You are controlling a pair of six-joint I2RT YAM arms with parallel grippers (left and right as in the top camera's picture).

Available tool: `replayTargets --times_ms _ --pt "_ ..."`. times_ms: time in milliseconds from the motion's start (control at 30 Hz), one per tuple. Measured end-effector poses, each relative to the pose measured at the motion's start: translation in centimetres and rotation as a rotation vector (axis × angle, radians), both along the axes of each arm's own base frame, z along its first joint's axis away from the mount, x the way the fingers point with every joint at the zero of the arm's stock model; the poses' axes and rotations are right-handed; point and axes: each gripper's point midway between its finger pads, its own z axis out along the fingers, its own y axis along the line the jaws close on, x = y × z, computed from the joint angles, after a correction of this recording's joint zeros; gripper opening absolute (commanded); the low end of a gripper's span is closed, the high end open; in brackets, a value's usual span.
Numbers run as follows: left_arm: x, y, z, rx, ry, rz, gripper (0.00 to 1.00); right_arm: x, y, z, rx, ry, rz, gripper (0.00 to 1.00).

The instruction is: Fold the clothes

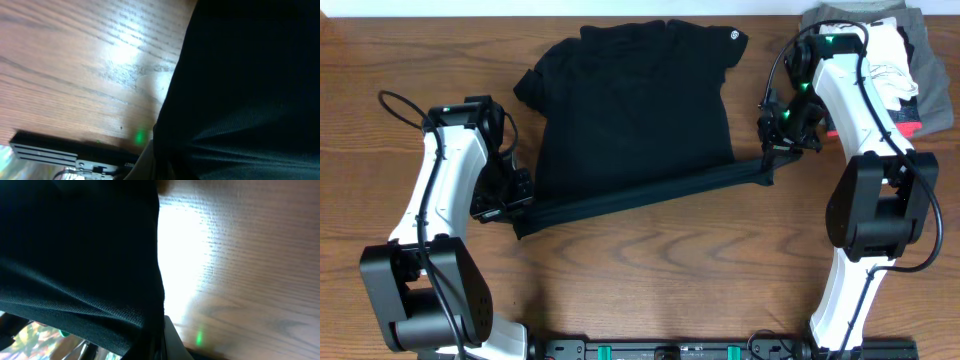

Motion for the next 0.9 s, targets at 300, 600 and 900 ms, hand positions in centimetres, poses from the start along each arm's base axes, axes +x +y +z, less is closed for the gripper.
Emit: replayTargets --times_ms 300,600,900 --pt "-0.3 1.4 -0.5 0.067 0.01 0.077 0.46 -0.2 -1.6 -0.6 -0.076 0.007 0.001 0.43" --pt "0.6 1.6 -0.7 0.077 -0.026 0.093 0.46 1.4 -1.9 -1.2 -0.084 -0.059 -0.001 0.42" --pt "5.6 0.2 -1.1 -0.023 -0.233 0.087 0.46 5.6 1.6 -1.9 -0.052 -0.257 0.063 0.45"
